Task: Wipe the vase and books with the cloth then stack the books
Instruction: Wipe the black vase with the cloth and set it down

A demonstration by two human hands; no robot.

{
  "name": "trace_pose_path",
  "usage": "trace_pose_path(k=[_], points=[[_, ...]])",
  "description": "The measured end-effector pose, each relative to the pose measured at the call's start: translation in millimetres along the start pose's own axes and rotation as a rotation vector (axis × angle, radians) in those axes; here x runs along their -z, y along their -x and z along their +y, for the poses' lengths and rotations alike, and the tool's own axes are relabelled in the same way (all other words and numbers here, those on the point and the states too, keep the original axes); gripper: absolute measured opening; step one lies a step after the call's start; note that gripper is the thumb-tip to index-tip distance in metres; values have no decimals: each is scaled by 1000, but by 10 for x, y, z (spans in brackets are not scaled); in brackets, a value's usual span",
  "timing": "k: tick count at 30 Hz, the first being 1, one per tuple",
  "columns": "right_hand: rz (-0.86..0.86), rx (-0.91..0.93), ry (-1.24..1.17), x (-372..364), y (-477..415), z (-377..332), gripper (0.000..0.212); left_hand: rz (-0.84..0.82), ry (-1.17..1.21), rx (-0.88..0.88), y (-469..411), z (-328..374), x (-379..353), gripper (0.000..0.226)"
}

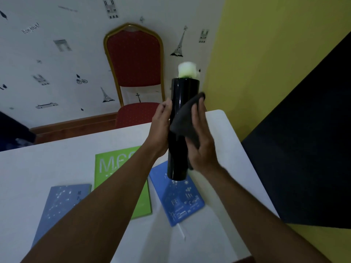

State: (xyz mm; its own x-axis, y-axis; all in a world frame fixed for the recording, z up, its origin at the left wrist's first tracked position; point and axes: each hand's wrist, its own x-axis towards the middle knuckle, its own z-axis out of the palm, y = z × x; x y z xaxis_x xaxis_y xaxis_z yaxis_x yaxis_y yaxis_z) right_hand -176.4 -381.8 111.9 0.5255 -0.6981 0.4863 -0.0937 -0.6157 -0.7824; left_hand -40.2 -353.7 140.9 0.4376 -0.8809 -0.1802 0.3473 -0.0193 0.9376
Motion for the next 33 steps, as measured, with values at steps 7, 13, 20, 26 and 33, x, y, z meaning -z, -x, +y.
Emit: trace_pose_path(k=[7,13,20,26,33], points=[[57,-29,-7,30,-221,26,67,-133,-144,65,8,-85,-65,35],[-162,-15,50,-57,626,199,66,-167,-129,55,-25,50,-94,67],[-163,17,88,-73,749,237,70,-53,-30,84,-79,-11,-41,65],[7,21,80,203,-344,70,61,-143,-83,55,-17,-101,-46,39],[-143,58,125,38,488,169,54,-18,-33,93,-29,33,-107,54]])
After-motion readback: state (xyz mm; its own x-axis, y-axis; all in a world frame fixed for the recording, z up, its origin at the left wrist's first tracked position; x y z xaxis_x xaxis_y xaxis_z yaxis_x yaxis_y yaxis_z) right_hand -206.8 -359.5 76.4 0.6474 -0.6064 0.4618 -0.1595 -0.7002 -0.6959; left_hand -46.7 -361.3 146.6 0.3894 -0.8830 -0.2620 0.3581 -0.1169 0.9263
